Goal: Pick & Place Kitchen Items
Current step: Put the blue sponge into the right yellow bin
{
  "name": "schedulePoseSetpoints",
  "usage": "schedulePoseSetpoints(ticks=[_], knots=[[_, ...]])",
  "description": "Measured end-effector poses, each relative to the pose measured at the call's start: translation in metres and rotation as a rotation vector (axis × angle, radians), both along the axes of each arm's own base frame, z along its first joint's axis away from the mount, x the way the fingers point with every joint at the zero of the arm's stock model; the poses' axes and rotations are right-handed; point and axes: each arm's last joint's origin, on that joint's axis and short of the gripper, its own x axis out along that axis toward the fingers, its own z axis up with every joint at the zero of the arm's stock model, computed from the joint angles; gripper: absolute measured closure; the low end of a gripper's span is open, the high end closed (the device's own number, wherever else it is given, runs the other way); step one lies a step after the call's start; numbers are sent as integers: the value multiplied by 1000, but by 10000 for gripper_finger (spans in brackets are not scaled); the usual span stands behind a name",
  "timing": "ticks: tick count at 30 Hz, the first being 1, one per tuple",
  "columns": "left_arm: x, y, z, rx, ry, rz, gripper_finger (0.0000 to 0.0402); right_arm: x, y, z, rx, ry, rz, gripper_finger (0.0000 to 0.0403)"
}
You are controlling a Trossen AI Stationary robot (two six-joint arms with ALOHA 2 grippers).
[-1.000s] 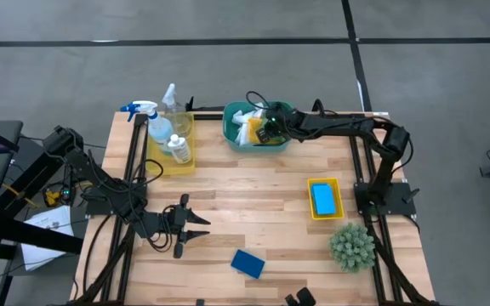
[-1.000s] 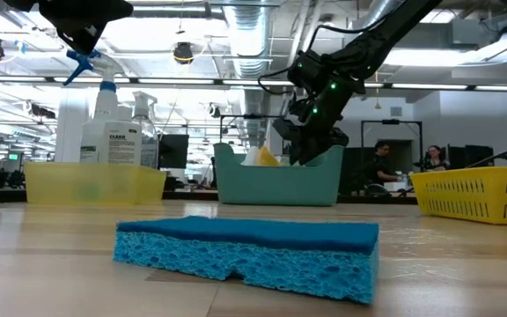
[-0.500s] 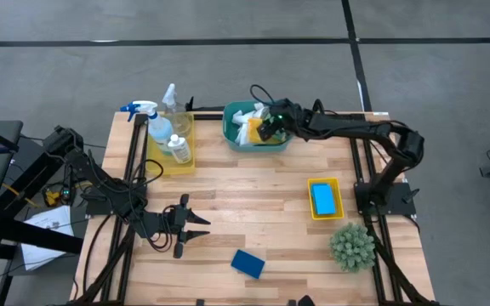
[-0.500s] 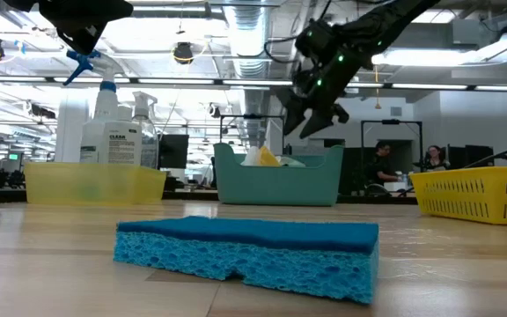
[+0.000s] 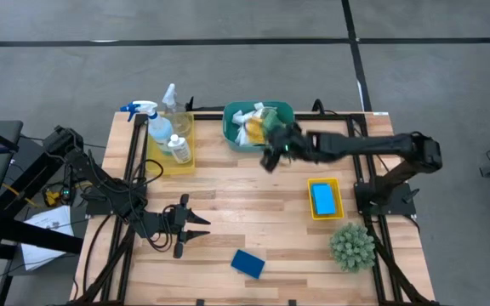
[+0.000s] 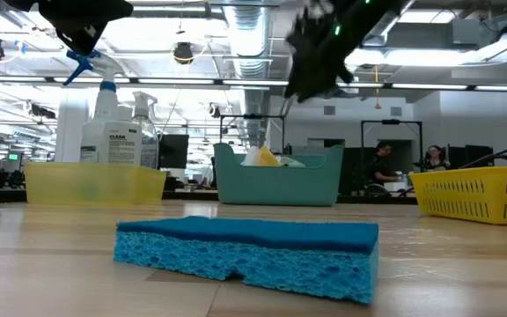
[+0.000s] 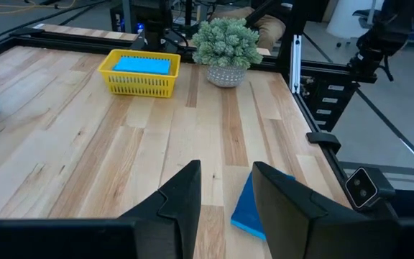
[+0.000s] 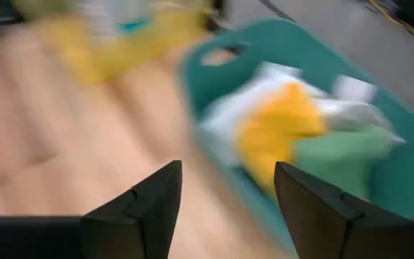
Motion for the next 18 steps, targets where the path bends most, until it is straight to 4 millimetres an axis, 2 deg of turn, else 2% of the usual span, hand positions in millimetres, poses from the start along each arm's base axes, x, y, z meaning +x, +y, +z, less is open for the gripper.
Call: schedulePoseSetpoints(ticks=[4, 13, 18], knots=[[0, 0, 0, 0, 0, 0, 279, -3, 55, 8, -46, -5, 117, 187], [0, 0, 0, -6, 1, 2, 279, -29, 167, 9, -19, -111, 193, 187], [0, 0, 0, -6, 1, 2, 279, -43, 211, -1, 17, -192, 168, 187]])
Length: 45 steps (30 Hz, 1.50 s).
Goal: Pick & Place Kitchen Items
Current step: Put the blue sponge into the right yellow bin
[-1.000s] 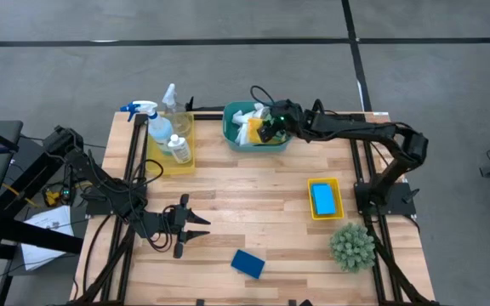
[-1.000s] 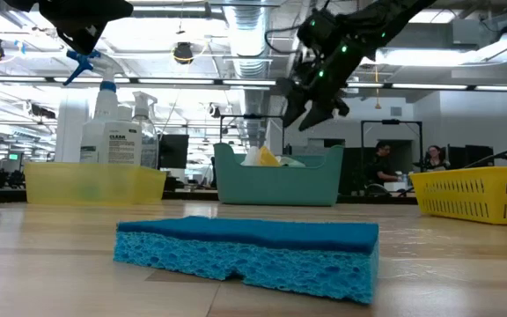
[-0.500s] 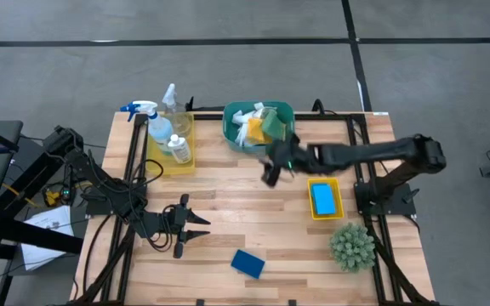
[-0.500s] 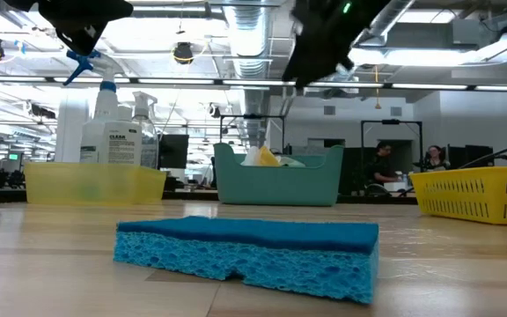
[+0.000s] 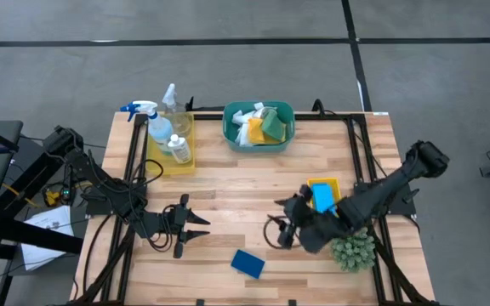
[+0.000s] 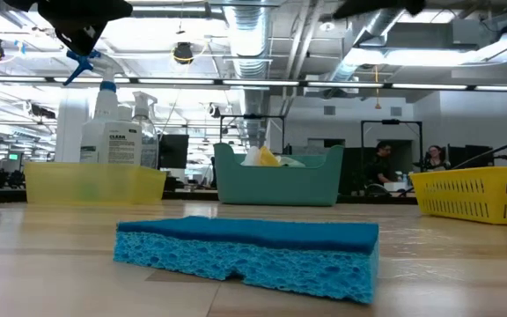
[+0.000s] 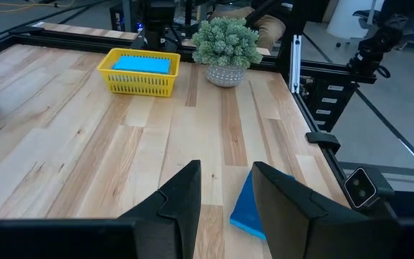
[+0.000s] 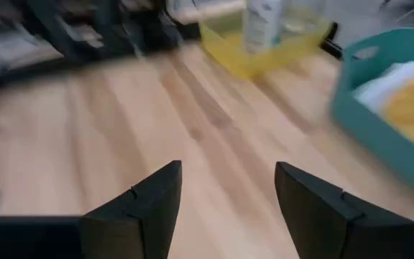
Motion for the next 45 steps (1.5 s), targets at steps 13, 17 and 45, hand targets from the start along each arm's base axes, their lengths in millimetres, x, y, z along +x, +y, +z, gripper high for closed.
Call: schedulePoseSetpoints(ticks=[13, 17, 45], knots=[[0, 0, 1, -6, -7, 1, 279, 14, 43, -67, 39, 70, -18, 188], [0, 0, 1, -7, -8, 1, 279, 23, 39, -75, 62, 84, -20, 188], [0, 0, 1, -7, -8, 0, 279, 54, 72, -98, 167, 95, 522, 188]])
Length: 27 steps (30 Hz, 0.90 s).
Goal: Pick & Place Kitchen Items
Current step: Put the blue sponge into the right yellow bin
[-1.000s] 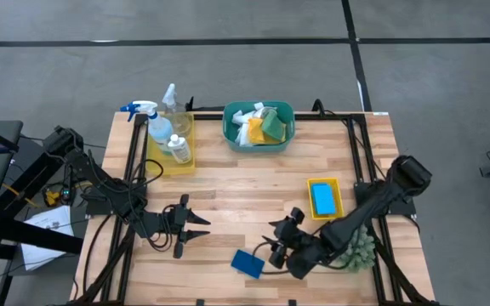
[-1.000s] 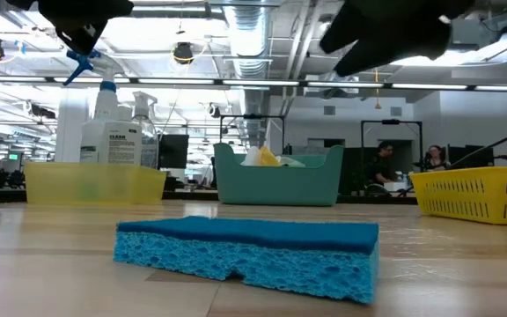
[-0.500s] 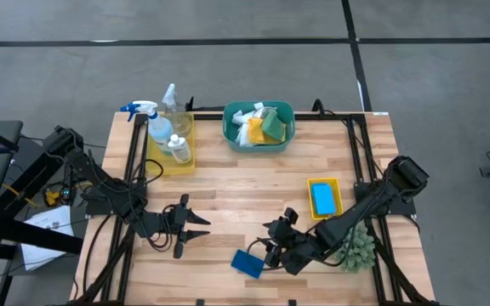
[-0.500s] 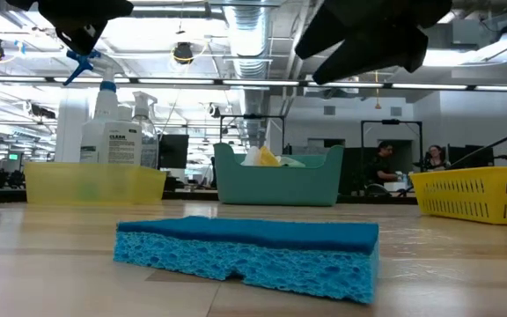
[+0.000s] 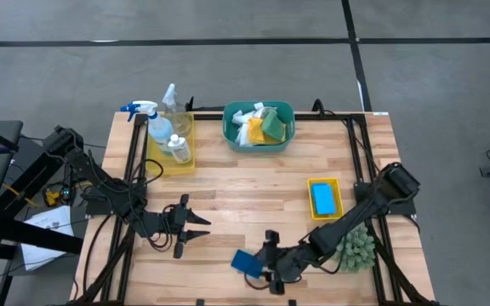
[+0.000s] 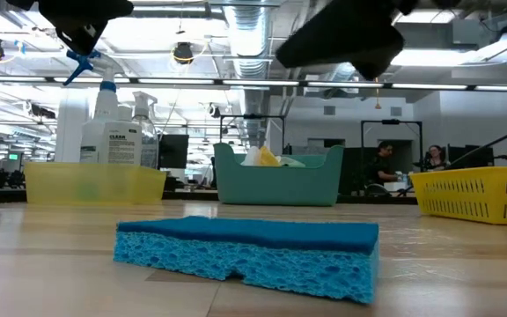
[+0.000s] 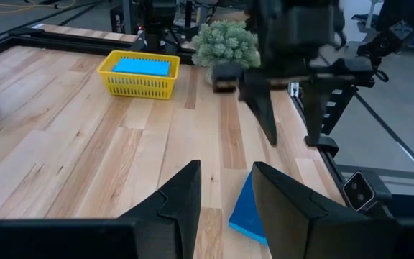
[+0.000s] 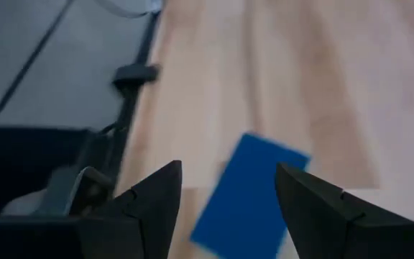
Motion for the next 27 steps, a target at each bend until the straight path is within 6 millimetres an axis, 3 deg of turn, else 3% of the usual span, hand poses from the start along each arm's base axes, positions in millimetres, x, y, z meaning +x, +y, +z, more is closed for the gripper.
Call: schedulePoseSetpoints(ticks=[7, 27], knots=[[0, 0, 0, -3, -4, 0, 279, 14, -12, -25, 58, 99, 7, 188], [0, 0, 0, 0, -3, -1, 279, 18, -23, -29, 140, 154, -89, 188]])
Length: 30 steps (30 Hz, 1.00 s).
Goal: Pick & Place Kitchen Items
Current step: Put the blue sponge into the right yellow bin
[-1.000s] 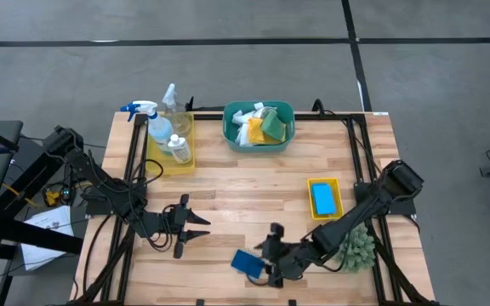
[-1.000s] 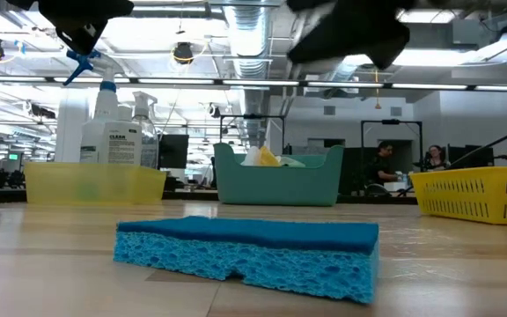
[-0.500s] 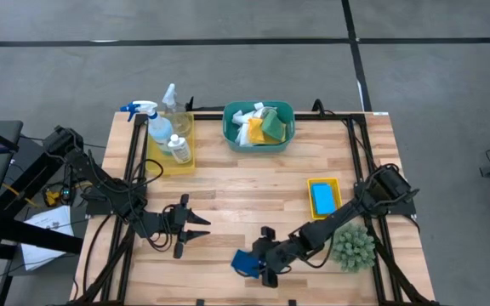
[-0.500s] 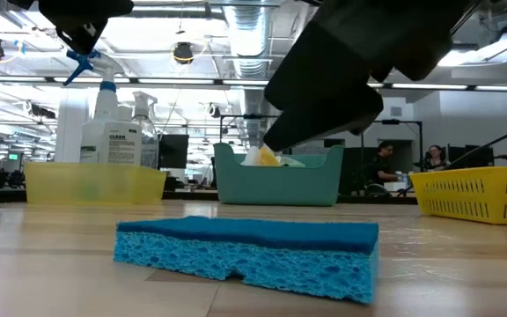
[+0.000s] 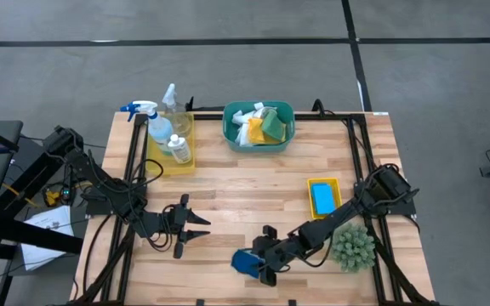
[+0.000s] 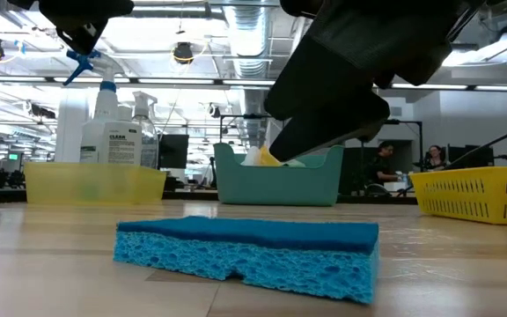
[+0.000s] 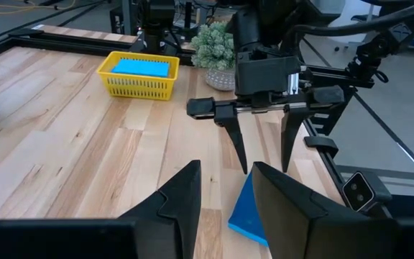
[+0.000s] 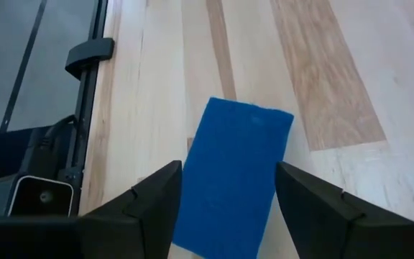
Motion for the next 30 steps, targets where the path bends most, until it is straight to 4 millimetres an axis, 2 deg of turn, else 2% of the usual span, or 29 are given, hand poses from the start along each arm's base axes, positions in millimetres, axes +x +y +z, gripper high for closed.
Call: schedulePoseSetpoints(ticks=[13, 30], knots=[[0, 0, 0, -1, -1, 0, 279, 2, -10, -3, 37, 55, -85, 188], [0, 0, 0, -1, -2, -1, 279, 1, -10, -4, 63, 73, -82, 188]])
